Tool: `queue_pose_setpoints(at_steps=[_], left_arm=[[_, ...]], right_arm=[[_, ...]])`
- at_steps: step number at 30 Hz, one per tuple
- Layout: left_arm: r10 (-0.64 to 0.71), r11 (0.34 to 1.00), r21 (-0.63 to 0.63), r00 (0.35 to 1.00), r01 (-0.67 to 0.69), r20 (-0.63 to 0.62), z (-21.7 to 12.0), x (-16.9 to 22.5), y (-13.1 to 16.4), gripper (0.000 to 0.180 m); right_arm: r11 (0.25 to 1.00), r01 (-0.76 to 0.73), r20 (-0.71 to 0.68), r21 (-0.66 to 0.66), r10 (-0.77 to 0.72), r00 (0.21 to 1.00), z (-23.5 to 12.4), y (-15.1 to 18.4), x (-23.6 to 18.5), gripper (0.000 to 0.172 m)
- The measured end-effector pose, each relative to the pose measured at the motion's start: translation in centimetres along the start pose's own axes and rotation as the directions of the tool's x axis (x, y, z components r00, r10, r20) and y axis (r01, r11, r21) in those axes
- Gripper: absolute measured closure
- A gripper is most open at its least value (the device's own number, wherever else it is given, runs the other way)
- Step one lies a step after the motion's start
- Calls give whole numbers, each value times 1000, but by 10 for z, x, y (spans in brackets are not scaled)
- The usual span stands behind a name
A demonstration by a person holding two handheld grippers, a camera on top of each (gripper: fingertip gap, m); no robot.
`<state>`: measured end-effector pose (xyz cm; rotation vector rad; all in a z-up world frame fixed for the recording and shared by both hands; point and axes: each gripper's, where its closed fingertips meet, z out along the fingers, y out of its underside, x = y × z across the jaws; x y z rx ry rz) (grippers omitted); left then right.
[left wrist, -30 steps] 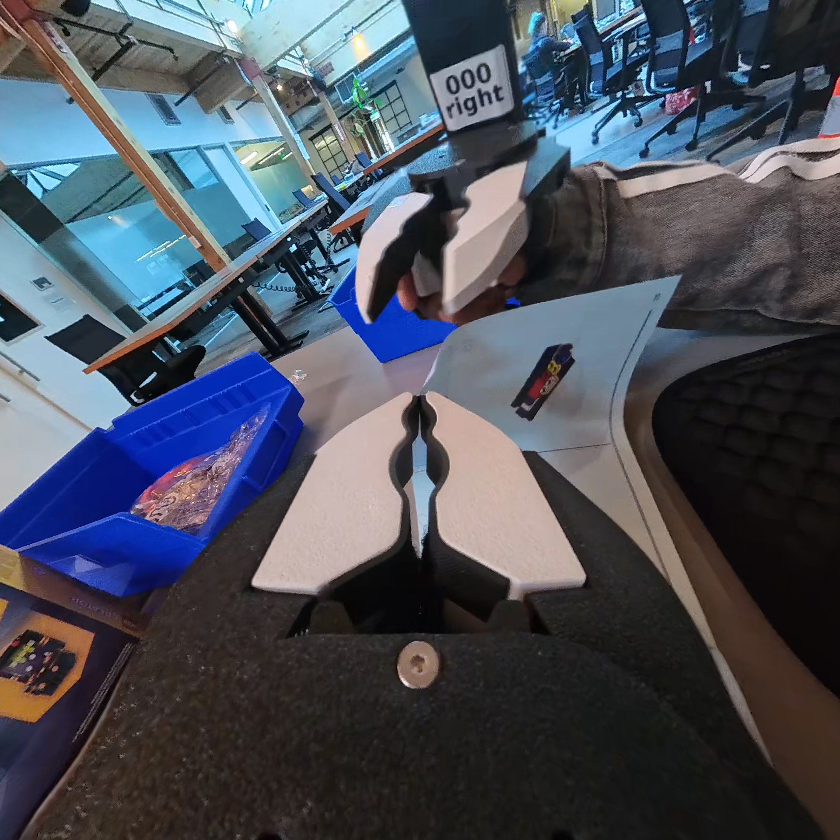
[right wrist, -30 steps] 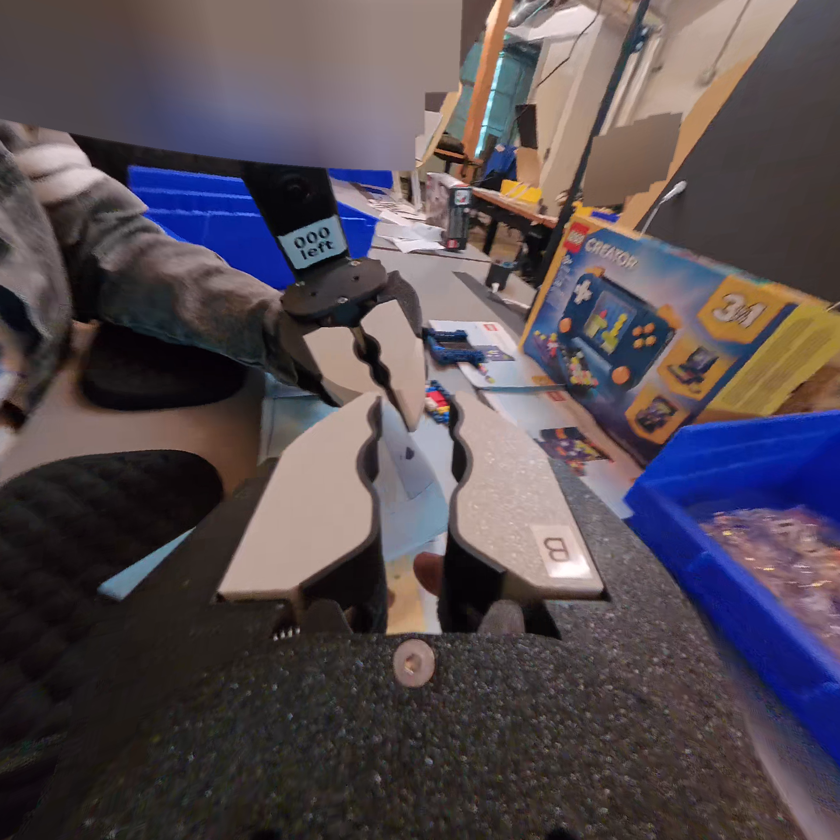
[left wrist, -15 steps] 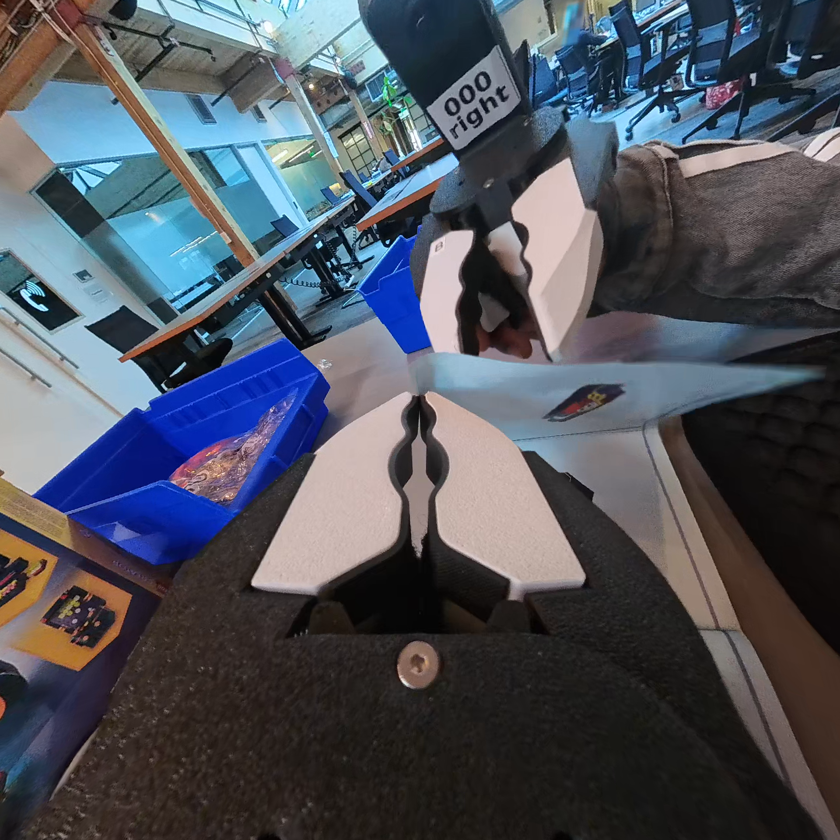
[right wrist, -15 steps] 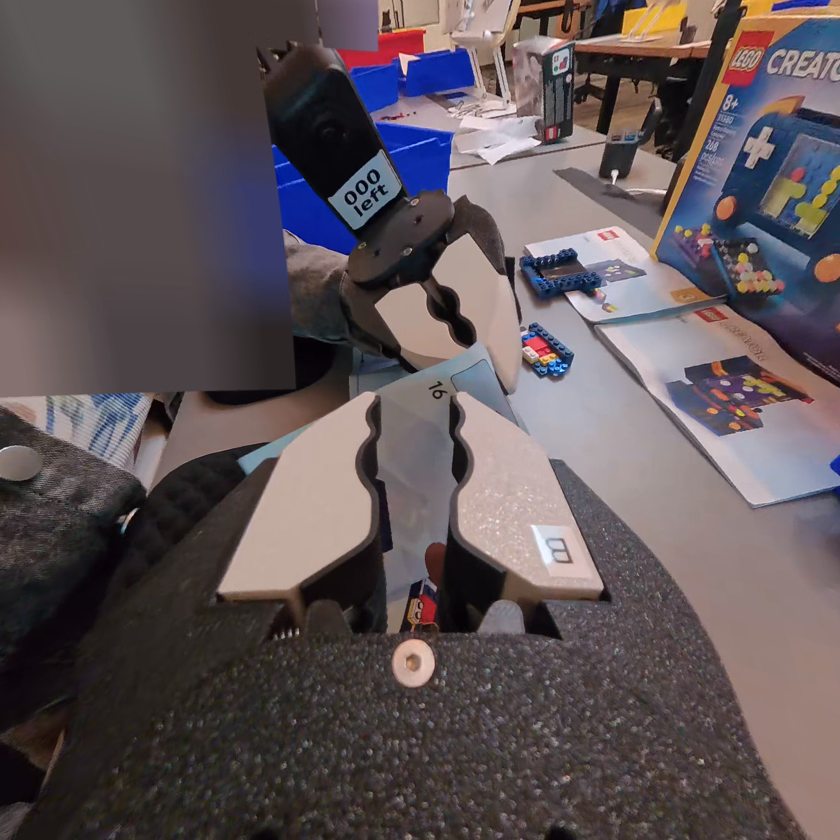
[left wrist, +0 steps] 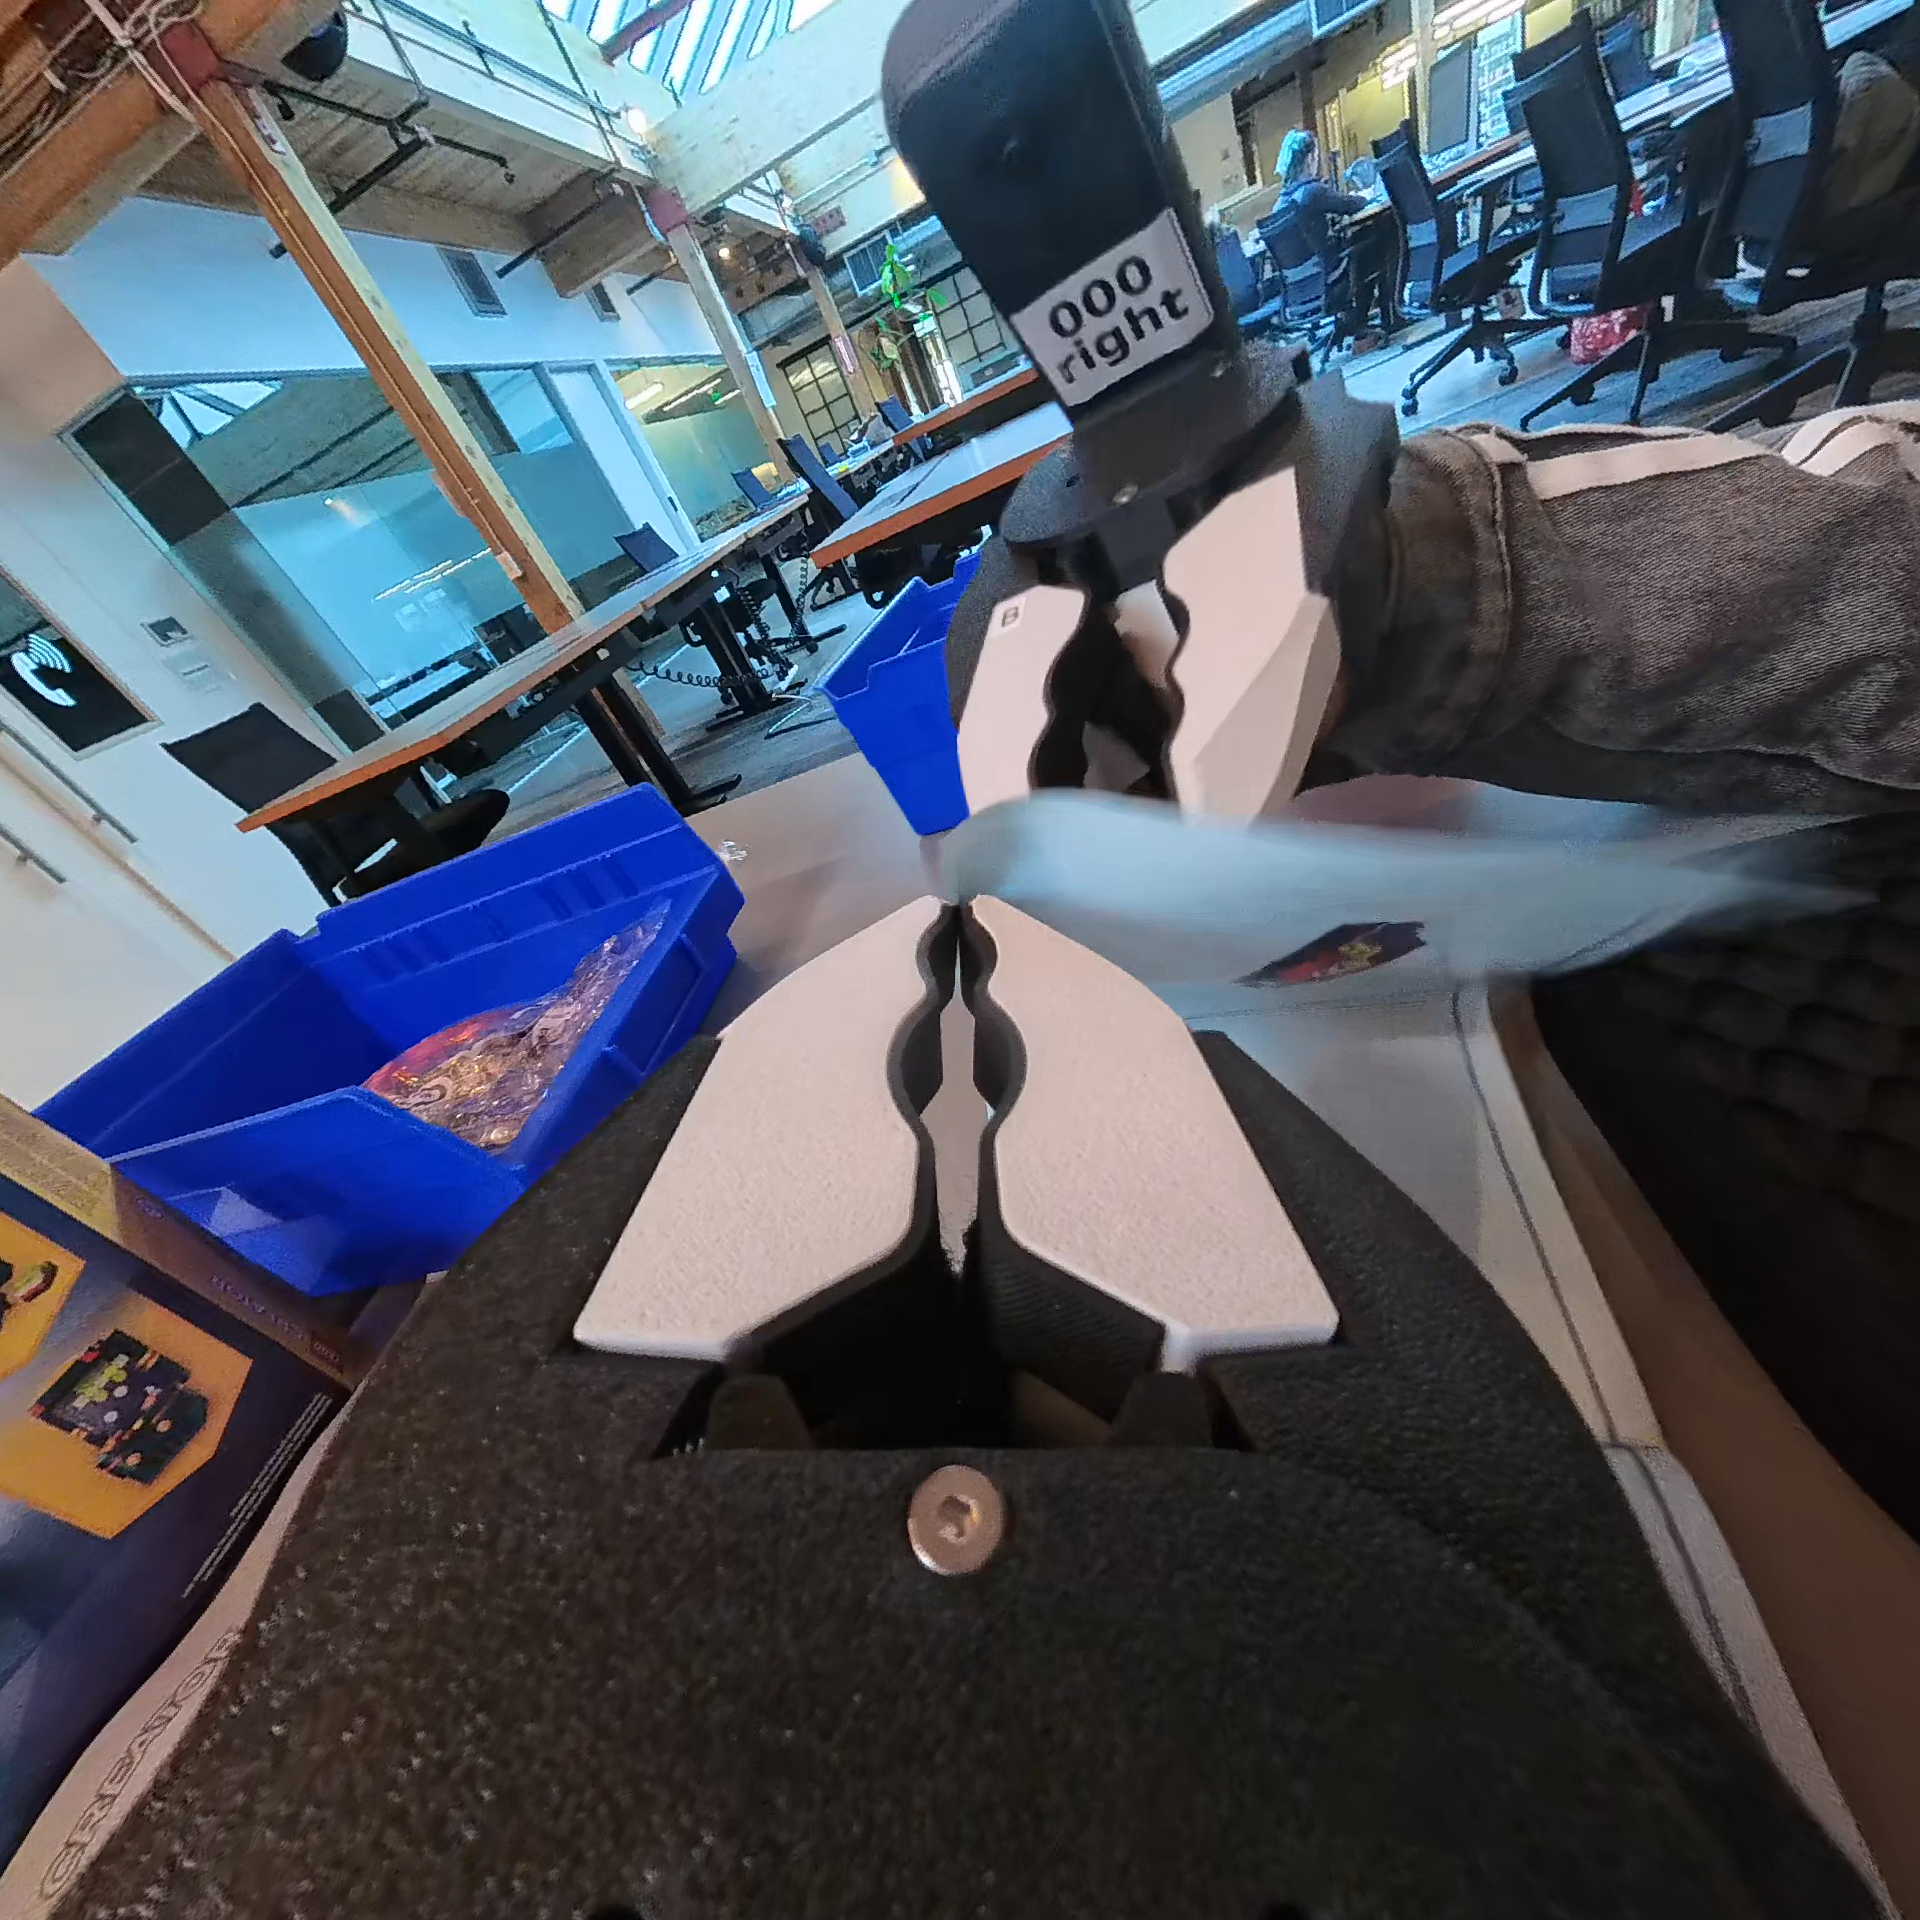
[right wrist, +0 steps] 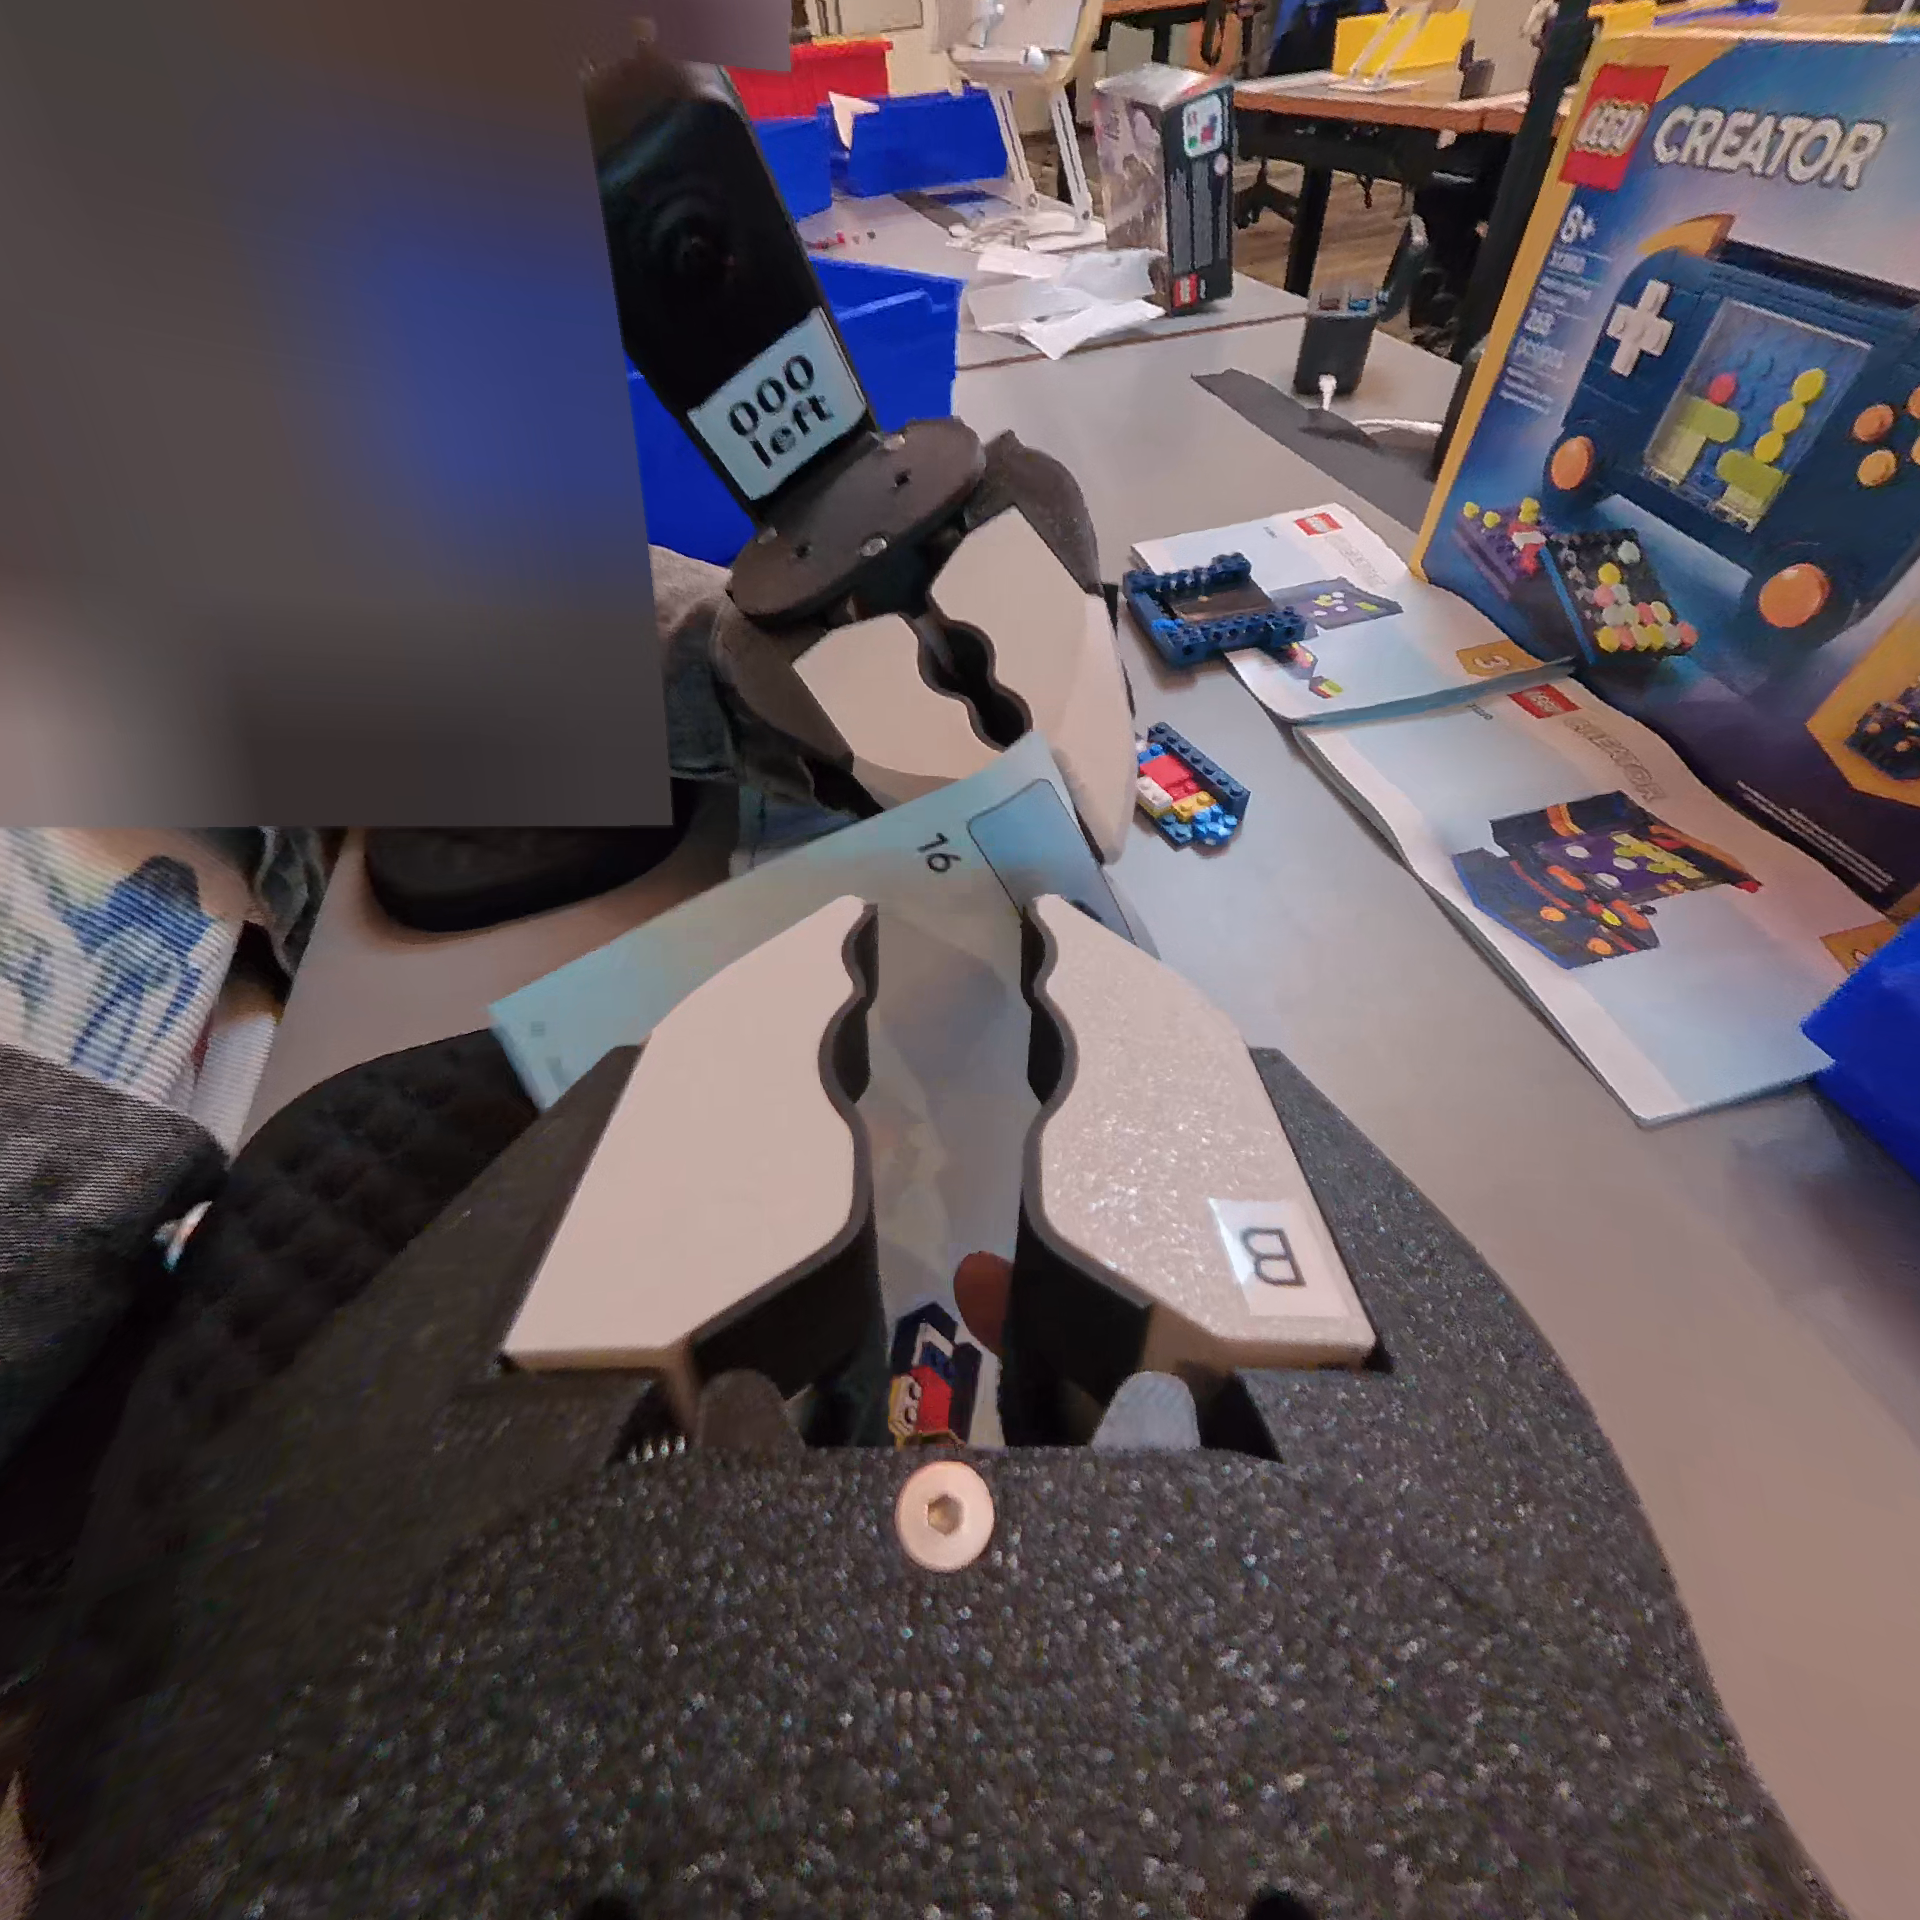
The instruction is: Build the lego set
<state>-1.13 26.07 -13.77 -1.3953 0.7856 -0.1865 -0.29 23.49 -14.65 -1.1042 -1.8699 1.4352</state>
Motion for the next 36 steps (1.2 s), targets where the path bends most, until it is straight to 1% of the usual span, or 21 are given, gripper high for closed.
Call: queue_pose_setpoints(at_steps=[5,10,13,16,18,20,24,28,36], left_arm=[[-12,1000,29,1000,12,10,-10,-9,-1,180],[-16,999,29,1000,16,19,-28,-21,0,180],[-6,1000,9,1000,6,10,-42,-28,2,180],[-11,1000,-19,1000,10,-12,-63,-32,6,180],[-44,999,-29,999,44,-17,-82,-35,9,180],[-62,997,-43,998,63,6,-99,-39,14,180],[-102,994,-33,993,104,55,-123,-44,21,180],[-123,991,-46,990,126,65,-133,-43,29,180],[-153,986,-66,987,156,49,-134,-40,38,180]], right_arm=[[996,3,-48,-84,-7,999,3,16,8,130],[991,-30,-39,-128,26,999,1,27,10,125],[989,-56,-20,-138,53,998,1,31,10,129],[987,-80,38,-143,86,996,7,35,3,137],[983,-94,101,-160,110,989,17,39,-6,140],[977,-94,149,-192,124,981,30,46,-15,142],[969,-52,211,-241,105,972,55,54,-32,144],[968,-9,214,-251,64,975,67,57,-36,145],[966,-20,201,-258,74,977,72,61,-33,146]])
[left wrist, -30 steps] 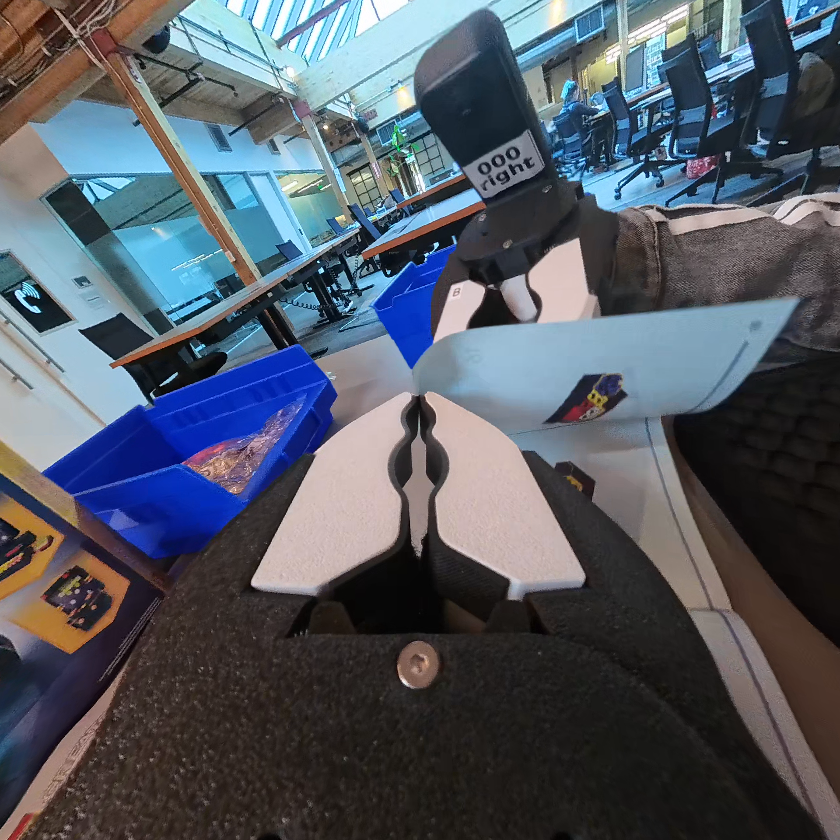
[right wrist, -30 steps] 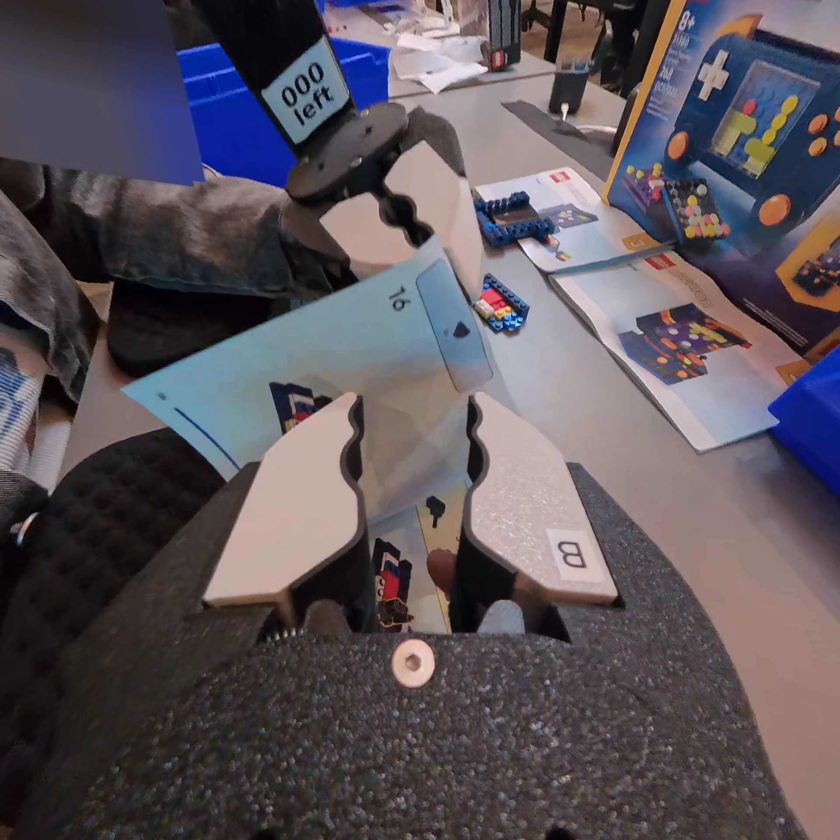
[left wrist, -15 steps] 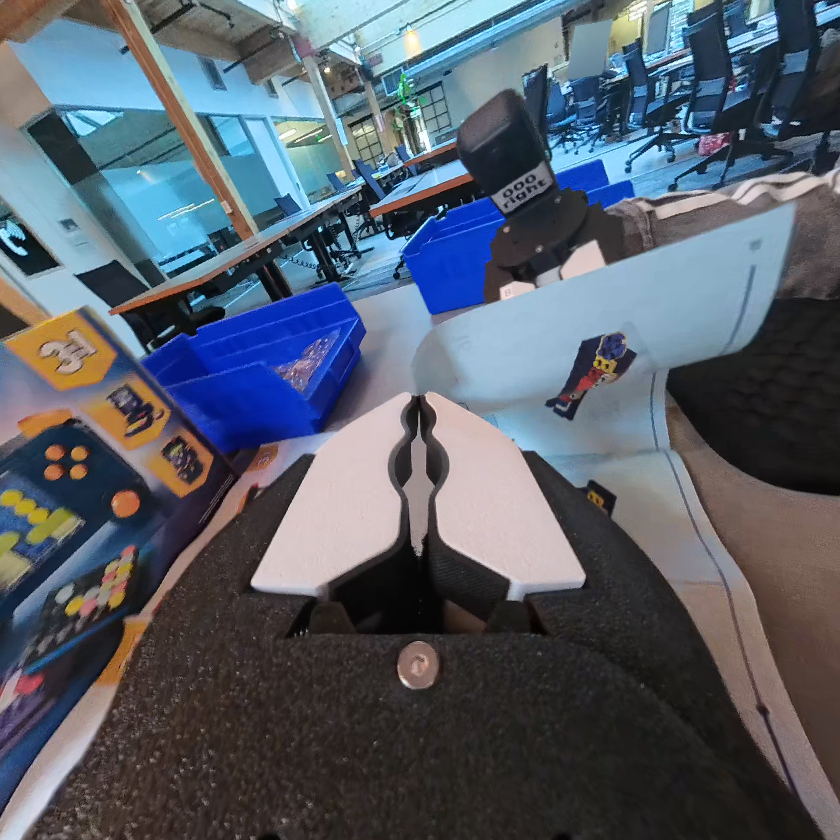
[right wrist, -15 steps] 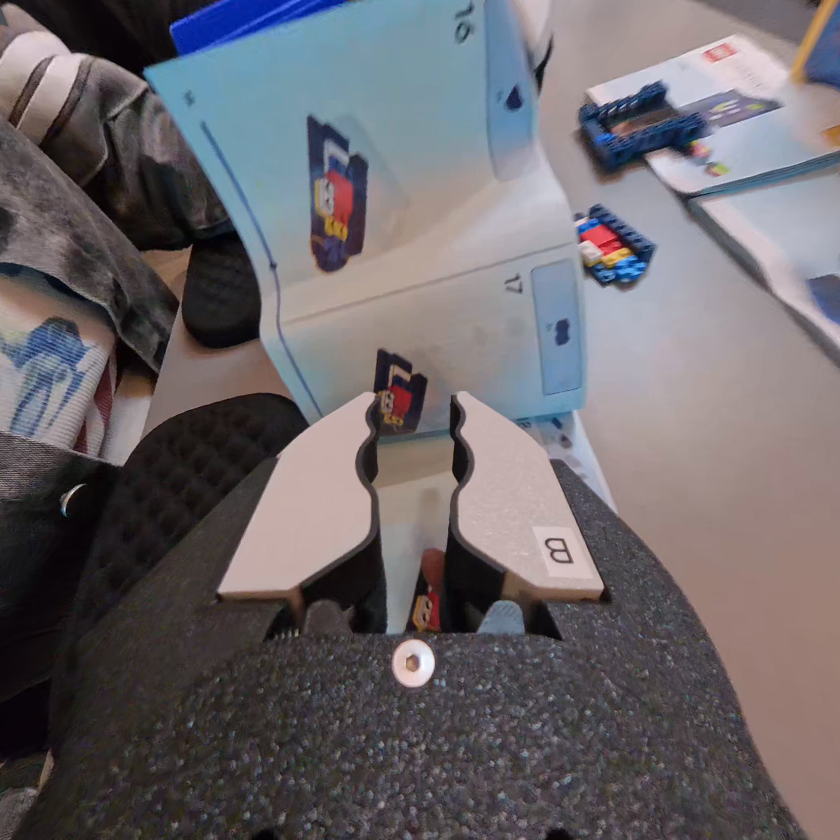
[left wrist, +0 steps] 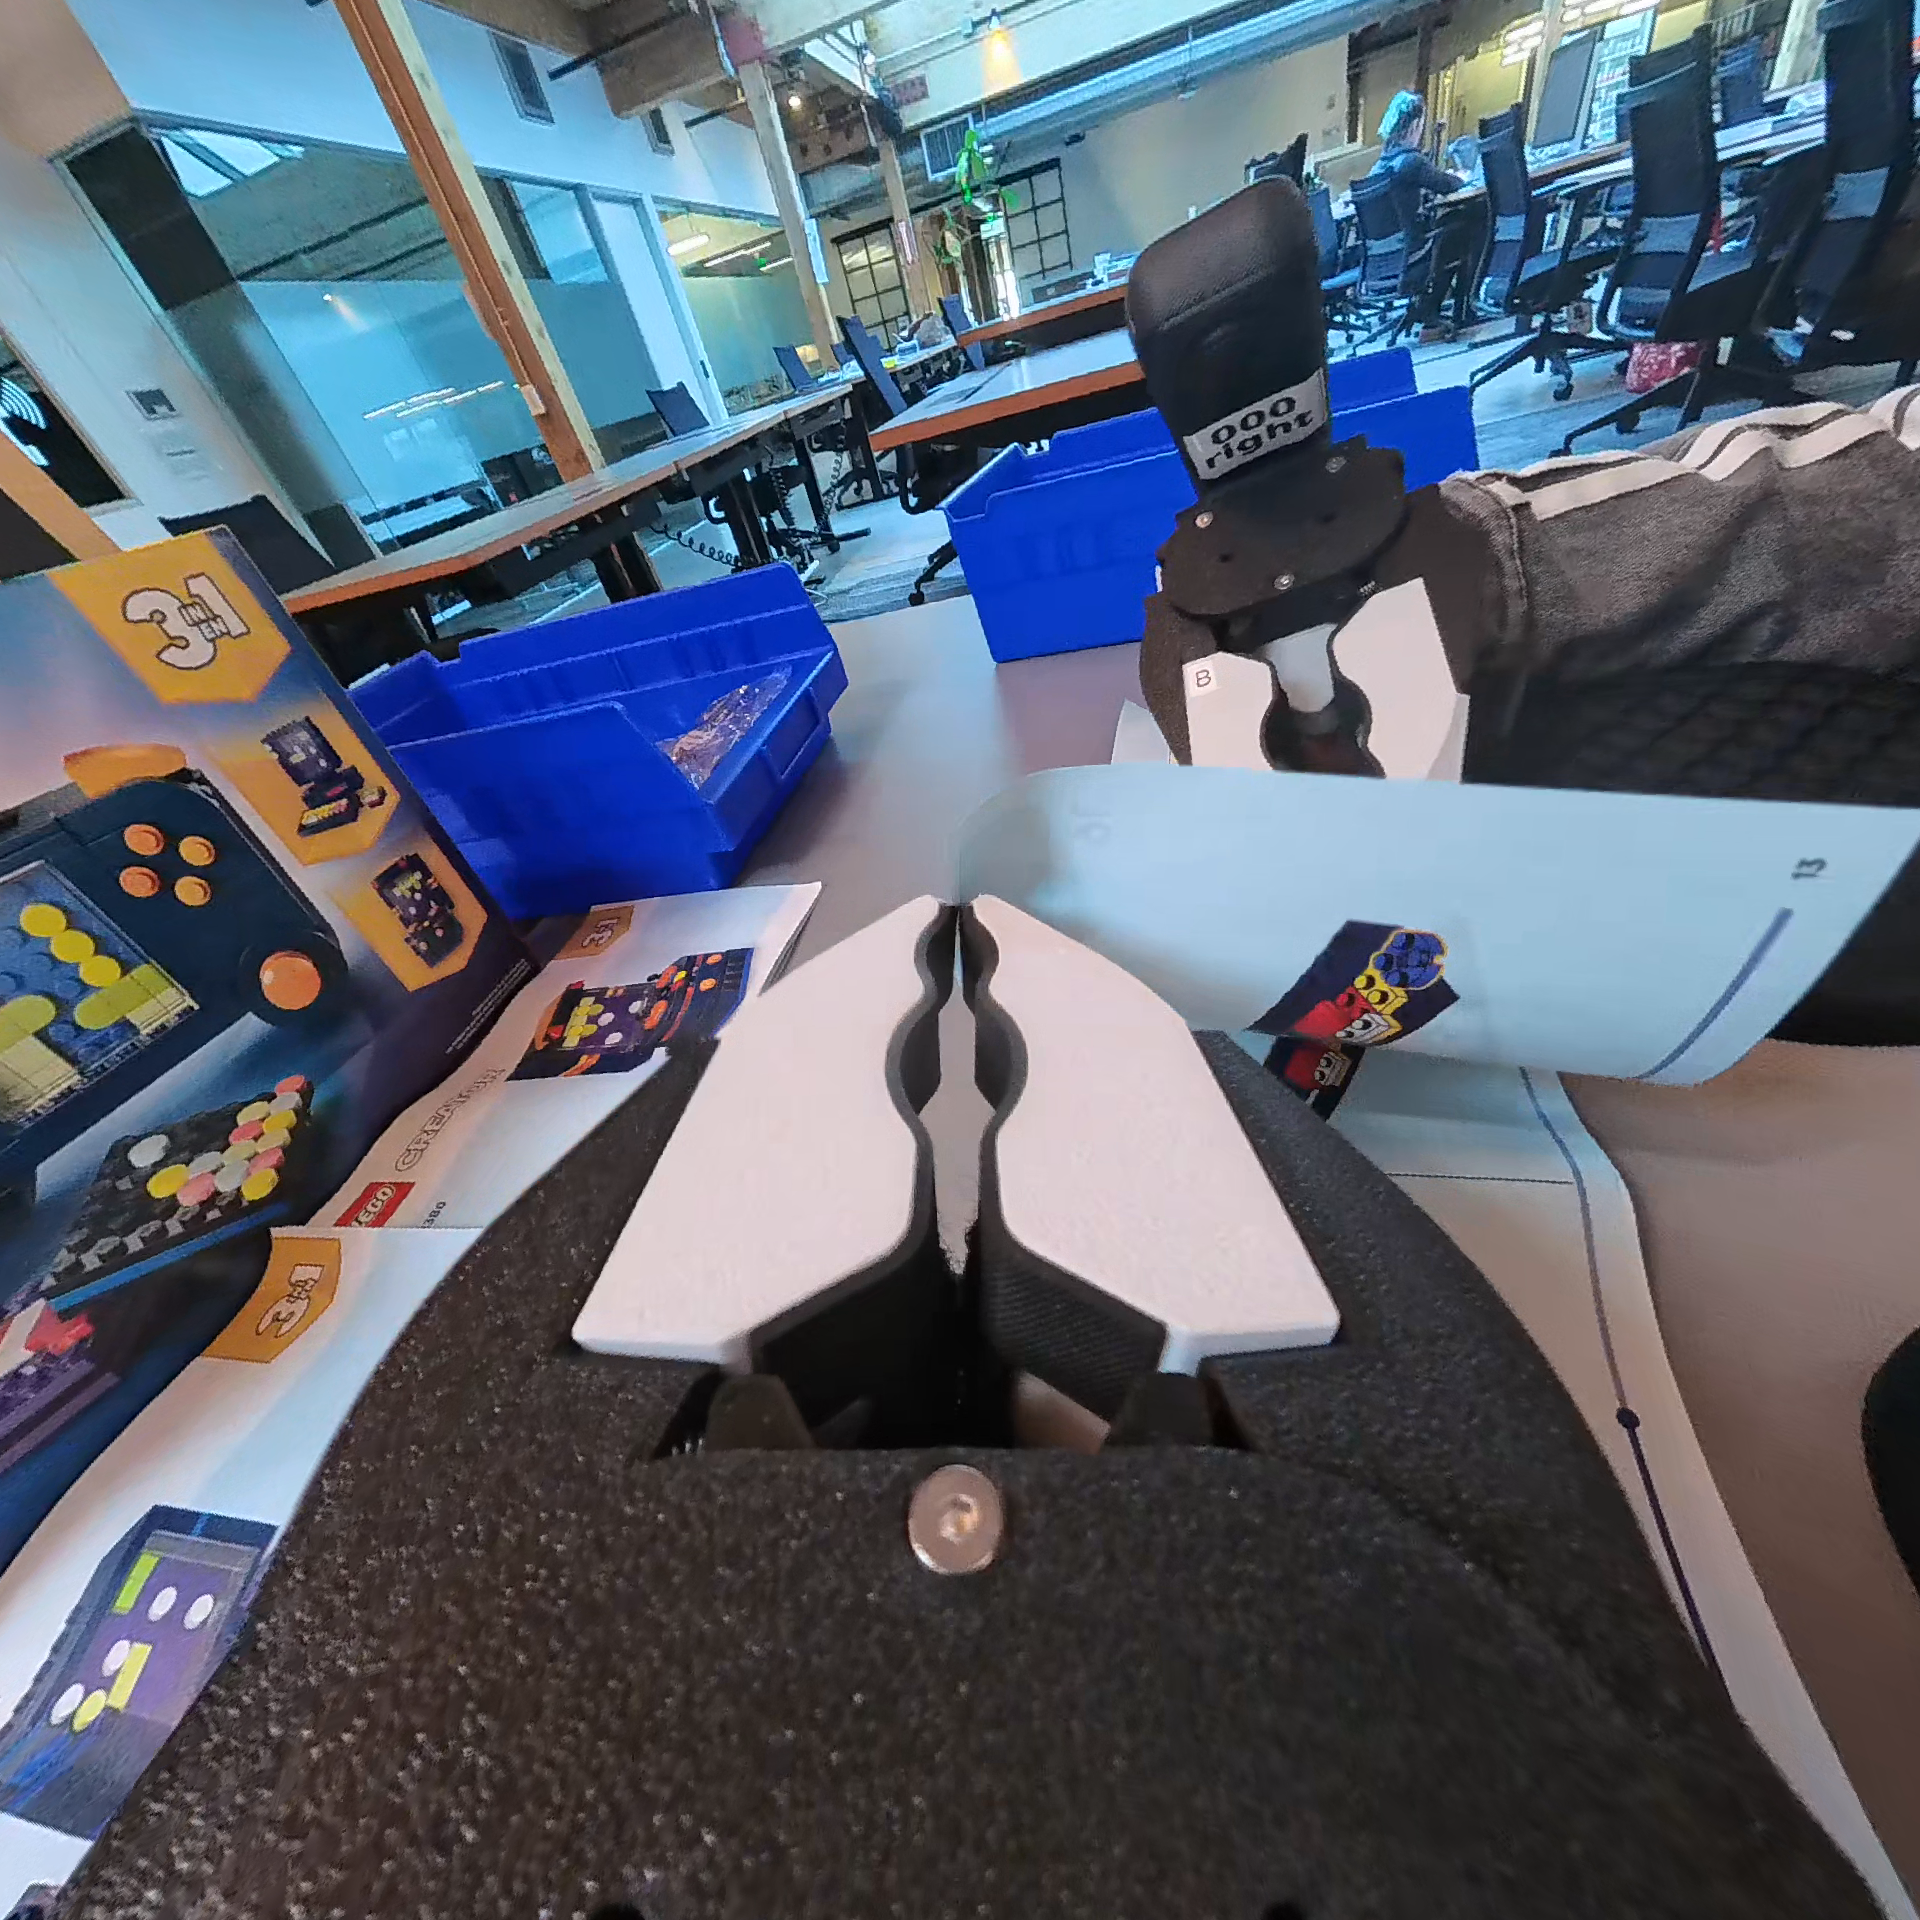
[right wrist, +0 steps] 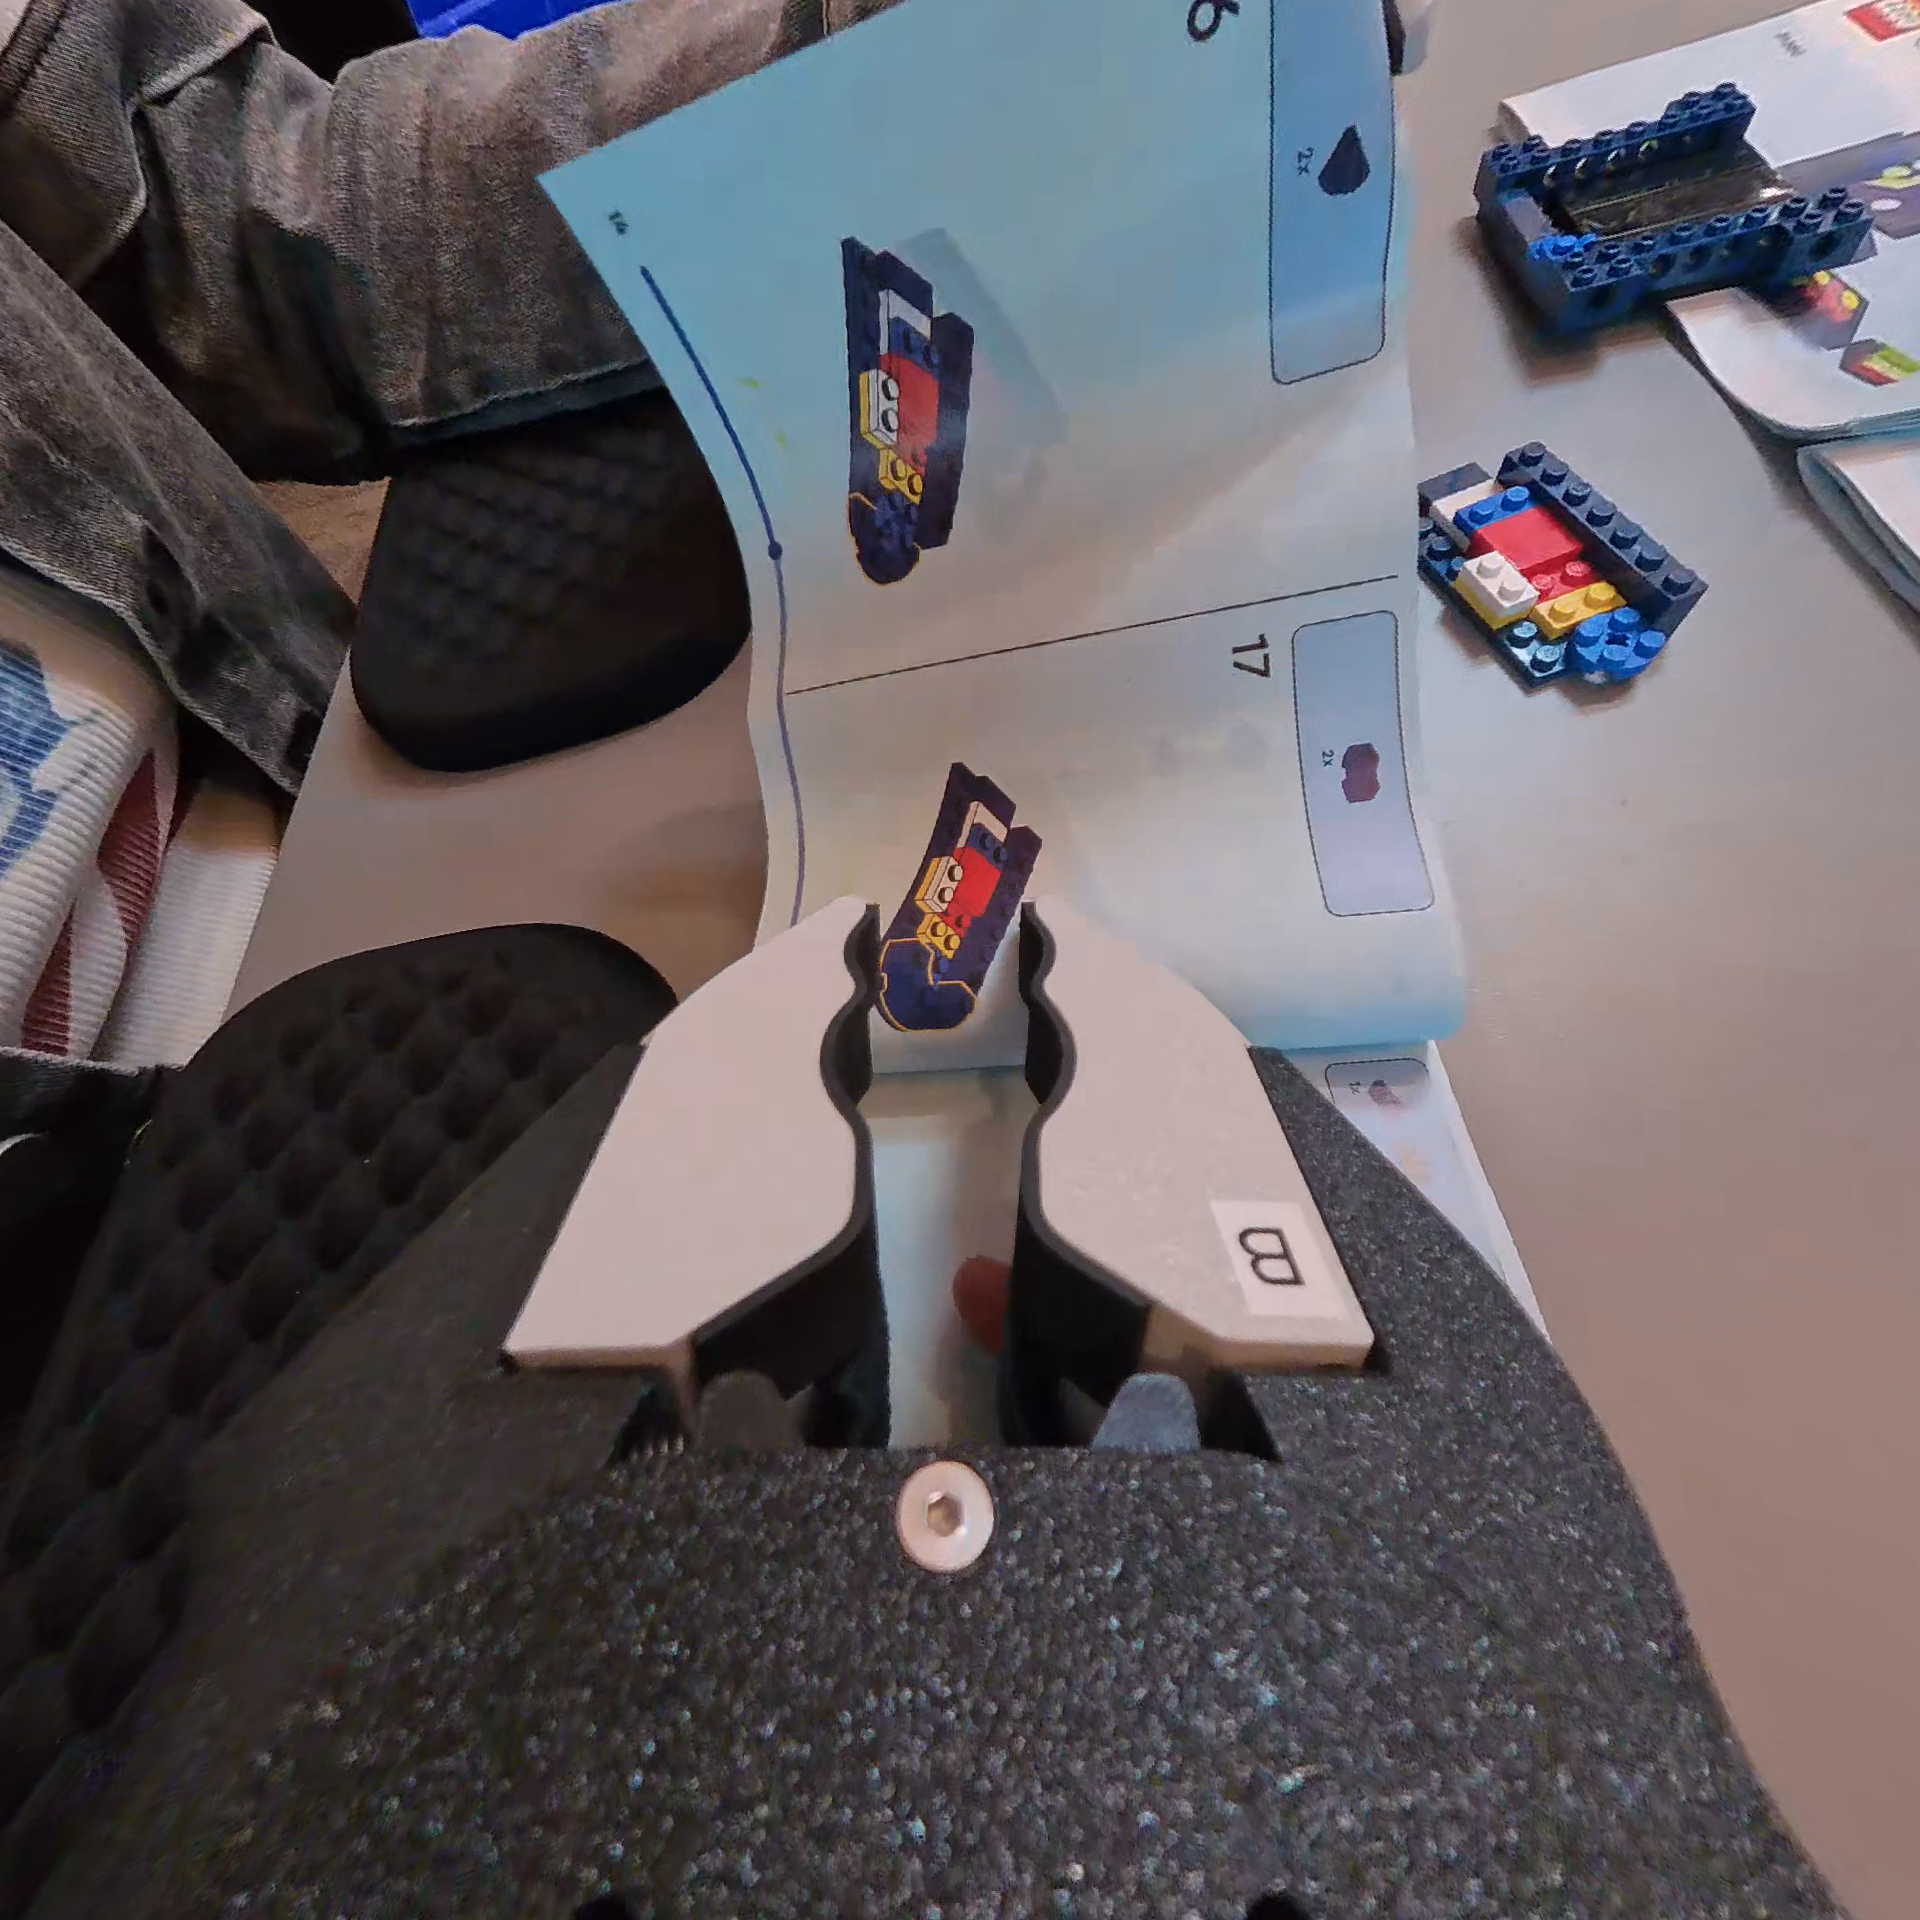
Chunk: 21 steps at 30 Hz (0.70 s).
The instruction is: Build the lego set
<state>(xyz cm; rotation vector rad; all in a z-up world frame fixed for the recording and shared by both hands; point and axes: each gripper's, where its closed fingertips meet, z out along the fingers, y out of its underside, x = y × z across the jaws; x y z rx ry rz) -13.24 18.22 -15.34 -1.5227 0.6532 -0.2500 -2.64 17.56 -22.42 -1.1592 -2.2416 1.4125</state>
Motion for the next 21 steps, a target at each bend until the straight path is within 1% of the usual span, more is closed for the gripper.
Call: queue_pose_setpoints(at_steps=[5,9,12,21], left_arm=[[11,1000,-8,1000,-11,-24,-2,4,3,180],[37,998,-57,998,-40,-44,-7,8,14,180],[39,994,-97,999,-41,-24,-12,4,22,180],[25,994,-105,999,-27,-23,-17,3,25,179]], right_arm=[[1000,11,-7,-17,-11,1000,3,2,0,146],[1000,20,-21,-24,-20,1000,5,3,1,147],[999,20,-23,-30,-21,1000,5,4,2,147],[1000,21,-35,13,-20,999,1,-3,3,147]])
